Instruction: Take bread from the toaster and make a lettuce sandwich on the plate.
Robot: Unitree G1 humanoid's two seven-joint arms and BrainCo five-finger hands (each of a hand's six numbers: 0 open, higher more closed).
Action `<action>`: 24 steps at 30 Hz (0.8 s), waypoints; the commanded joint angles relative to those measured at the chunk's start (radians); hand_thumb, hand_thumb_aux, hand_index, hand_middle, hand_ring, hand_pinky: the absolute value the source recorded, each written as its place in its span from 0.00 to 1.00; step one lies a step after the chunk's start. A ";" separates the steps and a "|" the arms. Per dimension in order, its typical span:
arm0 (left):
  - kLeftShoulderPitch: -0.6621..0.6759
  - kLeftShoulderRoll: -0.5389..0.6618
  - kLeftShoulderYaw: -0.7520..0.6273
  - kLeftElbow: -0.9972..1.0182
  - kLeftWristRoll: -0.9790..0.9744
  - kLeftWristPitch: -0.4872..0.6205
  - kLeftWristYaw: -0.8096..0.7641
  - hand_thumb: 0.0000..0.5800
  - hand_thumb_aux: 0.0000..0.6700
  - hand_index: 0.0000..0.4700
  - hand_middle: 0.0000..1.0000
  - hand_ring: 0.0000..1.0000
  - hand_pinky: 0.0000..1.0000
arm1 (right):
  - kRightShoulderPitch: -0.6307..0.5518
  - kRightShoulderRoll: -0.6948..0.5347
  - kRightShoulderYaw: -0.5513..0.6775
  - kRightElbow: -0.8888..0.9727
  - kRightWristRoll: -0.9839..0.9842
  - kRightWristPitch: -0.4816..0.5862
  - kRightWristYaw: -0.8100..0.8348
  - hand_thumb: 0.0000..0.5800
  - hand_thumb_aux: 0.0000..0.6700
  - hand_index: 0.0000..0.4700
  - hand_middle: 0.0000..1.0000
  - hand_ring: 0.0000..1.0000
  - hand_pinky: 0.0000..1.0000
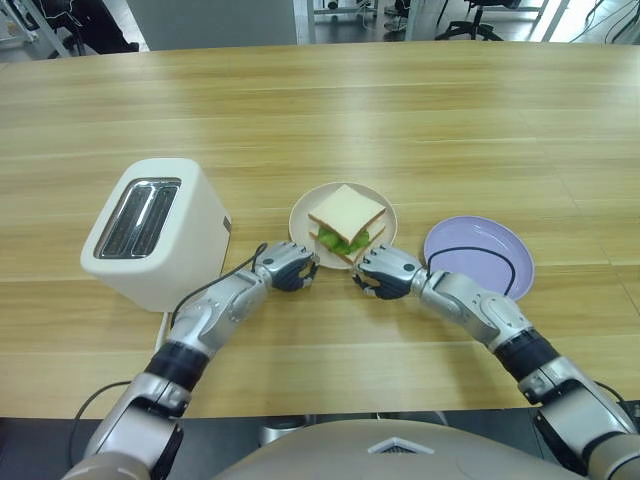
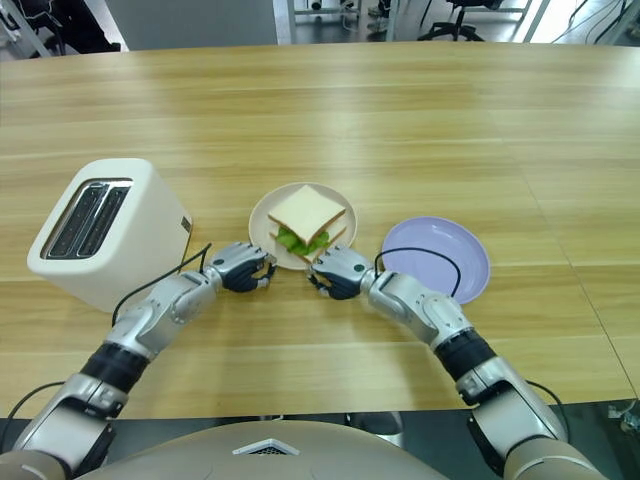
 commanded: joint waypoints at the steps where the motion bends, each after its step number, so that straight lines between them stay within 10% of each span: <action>1: -0.076 -0.016 -0.024 0.116 0.007 0.002 0.048 1.00 1.00 0.98 1.00 1.00 1.00 | -0.074 0.018 0.018 0.096 -0.015 0.006 -0.051 1.00 1.00 0.98 1.00 1.00 1.00; 11: 0.174 0.106 0.074 -0.268 -0.118 0.004 -0.010 1.00 1.00 0.98 1.00 1.00 1.00 | 0.029 -0.065 -0.065 -0.103 0.208 -0.078 -0.004 1.00 1.00 0.98 1.00 1.00 1.00; 13: 0.330 0.116 0.162 -0.451 -0.251 0.010 -0.030 0.99 0.89 0.88 1.00 1.00 1.00 | 0.120 -0.094 -0.121 -0.230 0.415 -0.111 0.065 1.00 1.00 0.98 1.00 1.00 1.00; 14: 0.396 0.113 0.202 -0.520 -0.322 0.006 -0.037 0.90 0.69 0.67 1.00 1.00 1.00 | 0.164 -0.100 -0.146 -0.287 0.529 -0.110 0.102 1.00 1.00 0.98 1.00 1.00 1.00; 15: 0.454 0.106 0.238 -0.580 -0.405 -0.001 -0.048 0.00 0.00 0.00 0.47 0.47 0.47 | 0.206 -0.104 -0.170 -0.342 0.642 -0.101 0.138 1.00 1.00 0.98 1.00 1.00 1.00; 16: 0.513 0.093 0.272 -0.637 -0.507 -0.013 -0.058 0.00 0.00 0.00 0.00 0.00 0.00 | 0.249 -0.108 -0.192 -0.399 0.765 -0.094 0.169 1.00 1.00 0.98 1.00 1.00 1.00; 17: 0.564 0.075 0.302 -0.687 -0.615 -0.013 -0.073 0.00 0.00 0.00 0.00 0.00 0.00 | 0.290 -0.108 -0.212 -0.452 0.889 -0.076 0.205 0.72 0.47 0.46 0.87 0.87 0.87; 18: 0.608 0.057 0.327 -0.727 -0.711 -0.010 -0.085 0.00 0.00 0.00 0.00 0.00 0.00 | 0.327 -0.108 -0.227 -0.502 1.013 -0.052 0.241 0.00 0.00 0.00 0.51 0.51 0.51; 19: 0.650 0.039 0.343 -0.760 -0.808 -0.022 -0.099 0.00 0.00 0.00 0.00 0.00 0.00 | 0.364 -0.108 -0.242 -0.547 1.140 -0.038 0.277 0.00 0.00 0.00 0.07 0.07 0.07; 24: 0.769 -0.087 0.358 -0.813 -1.085 -0.166 -0.145 0.00 0.00 0.00 0.00 0.00 0.00 | 0.507 -0.079 -0.325 -0.631 1.471 -0.003 0.413 0.00 0.00 0.00 0.00 0.00 0.00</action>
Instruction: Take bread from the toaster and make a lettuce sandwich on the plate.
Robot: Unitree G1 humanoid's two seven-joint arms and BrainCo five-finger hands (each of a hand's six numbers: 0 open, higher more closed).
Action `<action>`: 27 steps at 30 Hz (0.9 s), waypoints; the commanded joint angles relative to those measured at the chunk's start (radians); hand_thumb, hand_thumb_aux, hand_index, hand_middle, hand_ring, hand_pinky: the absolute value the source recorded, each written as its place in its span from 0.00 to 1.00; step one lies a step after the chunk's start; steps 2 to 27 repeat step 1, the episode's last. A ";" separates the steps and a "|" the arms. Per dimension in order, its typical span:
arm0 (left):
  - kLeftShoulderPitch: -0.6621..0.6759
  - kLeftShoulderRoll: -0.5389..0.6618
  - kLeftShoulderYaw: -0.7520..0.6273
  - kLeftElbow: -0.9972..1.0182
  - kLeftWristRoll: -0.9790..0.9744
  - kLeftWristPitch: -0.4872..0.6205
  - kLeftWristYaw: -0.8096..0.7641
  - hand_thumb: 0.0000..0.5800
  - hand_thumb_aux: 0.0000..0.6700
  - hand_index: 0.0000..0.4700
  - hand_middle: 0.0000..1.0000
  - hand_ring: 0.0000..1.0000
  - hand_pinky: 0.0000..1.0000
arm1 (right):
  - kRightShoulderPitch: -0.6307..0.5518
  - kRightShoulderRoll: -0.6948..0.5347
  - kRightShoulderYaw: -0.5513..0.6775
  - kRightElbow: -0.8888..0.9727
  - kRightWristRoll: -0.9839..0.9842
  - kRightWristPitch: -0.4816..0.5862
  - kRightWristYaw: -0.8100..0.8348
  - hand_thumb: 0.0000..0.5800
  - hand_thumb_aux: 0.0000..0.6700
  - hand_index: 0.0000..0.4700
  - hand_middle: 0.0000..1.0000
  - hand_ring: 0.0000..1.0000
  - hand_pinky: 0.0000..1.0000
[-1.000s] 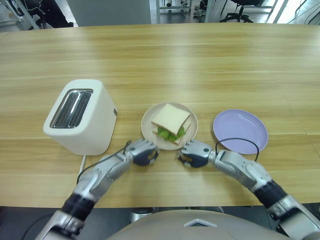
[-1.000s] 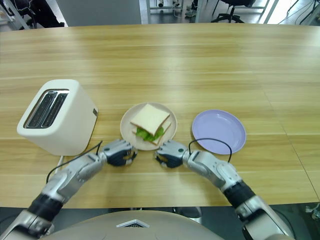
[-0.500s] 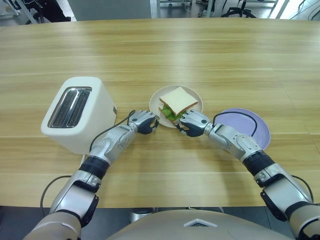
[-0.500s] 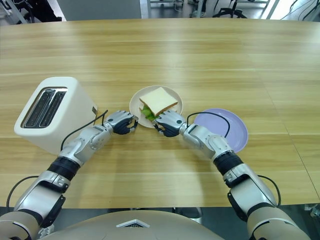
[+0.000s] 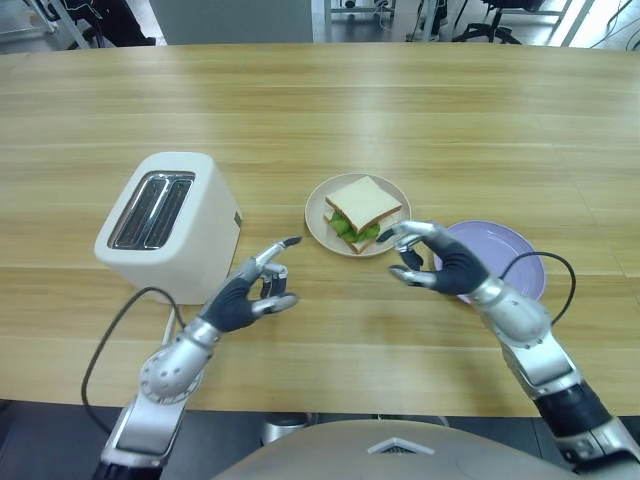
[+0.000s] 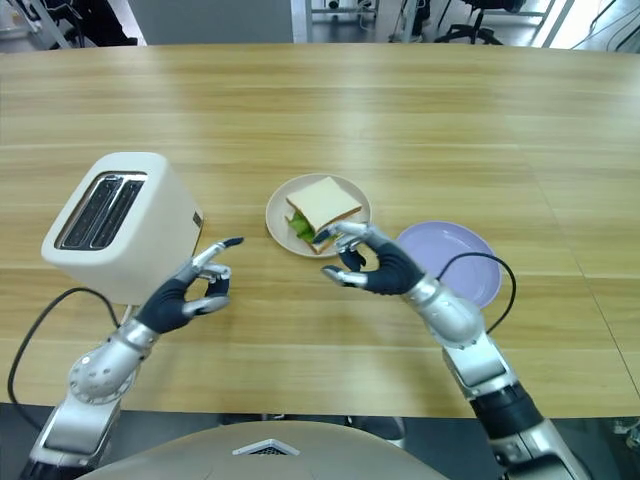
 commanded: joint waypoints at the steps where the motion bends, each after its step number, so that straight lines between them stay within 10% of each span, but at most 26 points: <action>1: 0.048 -0.087 -0.001 -0.019 -0.186 -0.105 -0.037 0.00 0.00 0.00 0.00 0.00 0.00 | 0.089 0.021 -0.064 -0.039 0.227 0.024 0.122 0.00 0.00 0.00 0.00 0.00 0.00; 27: 0.048 -0.087 -0.001 -0.019 -0.186 -0.105 -0.037 0.00 0.00 0.00 0.00 0.00 0.00 | 0.089 0.021 -0.064 -0.039 0.227 0.024 0.122 0.00 0.00 0.00 0.00 0.00 0.00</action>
